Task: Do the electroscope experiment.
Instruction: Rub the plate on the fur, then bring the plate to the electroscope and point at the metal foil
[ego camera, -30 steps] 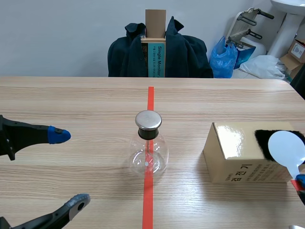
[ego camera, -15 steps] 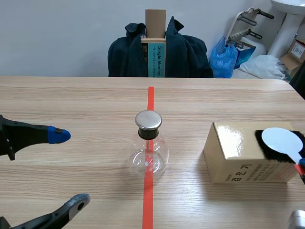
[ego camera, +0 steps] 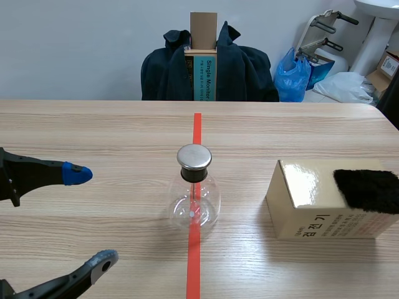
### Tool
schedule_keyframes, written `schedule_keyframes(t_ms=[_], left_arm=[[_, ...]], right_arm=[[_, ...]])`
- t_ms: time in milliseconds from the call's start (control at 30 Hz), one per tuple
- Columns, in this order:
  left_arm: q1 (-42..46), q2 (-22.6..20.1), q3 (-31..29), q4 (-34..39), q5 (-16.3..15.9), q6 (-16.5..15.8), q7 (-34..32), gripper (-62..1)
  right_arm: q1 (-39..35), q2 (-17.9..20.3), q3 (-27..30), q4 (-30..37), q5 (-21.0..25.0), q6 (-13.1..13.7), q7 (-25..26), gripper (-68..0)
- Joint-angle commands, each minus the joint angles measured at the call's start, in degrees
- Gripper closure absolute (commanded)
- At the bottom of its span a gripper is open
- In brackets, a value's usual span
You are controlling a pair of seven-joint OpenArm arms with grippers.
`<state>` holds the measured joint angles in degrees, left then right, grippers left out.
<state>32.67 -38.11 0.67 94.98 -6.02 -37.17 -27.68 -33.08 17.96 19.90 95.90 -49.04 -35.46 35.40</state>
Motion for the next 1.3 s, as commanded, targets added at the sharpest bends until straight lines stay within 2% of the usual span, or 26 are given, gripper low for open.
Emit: schedule_keyframes(t_ms=[0, 200, 333, 433, 467, 600, 633, 733, 900, 1033, 1267], left_arm=[[-0.17, 0.15, -0.15, 0.24, -0.55, 0.00, -0.81, -62.3], [-0.17, 0.15, -0.15, 0.24, -0.35, 0.09, -0.81, -62.3], [-0.17, 0.15, -0.15, 0.24, -0.33, 0.15, -0.55, -62.3], [-0.57, 0.35, -0.15, 0.17, -0.35, 0.15, 2.29, -62.3], [-1.05, 0.52, -0.09, -0.15, -0.35, 0.15, 3.23, -55.5], [-4.90, 1.53, 0.76, -3.96, -0.35, 0.15, 6.80, -9.3], [-6.36, 1.81, 1.38, -5.40, -0.26, 0.13, 7.41, -0.3], [-11.74, 2.60, 4.55, -10.69, -0.13, 0.13, 7.82, -1.9], [-21.53, 4.98, 11.78, -20.15, -0.13, 0.17, 7.56, -1.9], [-28.04, 7.74, 16.92, -25.73, 2.91, 0.61, 7.56, -1.9], [-33.18, 11.96, 21.40, -31.85, 6.73, 5.60, 6.54, -1.9]], right_arm=[[0.07, 0.94, 0.83, 1.97, 1.95, 0.52, -1.31, -0.8], [0.07, 0.94, 0.83, 8.22, 4.94, 1.64, -3.10, -0.8], [0.24, 0.94, 0.83, 11.58, 5.44, 4.81, -4.66, -0.8], [0.26, 0.94, 0.83, 13.86, 6.21, 6.93, -4.94, -0.8], [0.26, 0.94, 0.83, 14.47, 6.19, 7.65, -5.01, -0.8], [0.26, 0.96, 0.83, 16.76, 5.97, 11.72, -5.07, -0.8], [0.26, 0.94, 0.83, 17.16, 6.01, 12.41, -5.05, -0.8], [0.26, 0.92, 0.81, 18.03, 6.25, 14.47, -4.48, -0.8], [0.24, 0.90, 0.68, 18.12, 6.43, 14.53, -1.75, -0.8], [0.22, 0.28, 0.66, 18.16, 7.32, 14.51, -0.63, -0.8], [0.22, -1.38, -2.27, 18.49, 6.10, 14.05, 0.13, -0.8]])
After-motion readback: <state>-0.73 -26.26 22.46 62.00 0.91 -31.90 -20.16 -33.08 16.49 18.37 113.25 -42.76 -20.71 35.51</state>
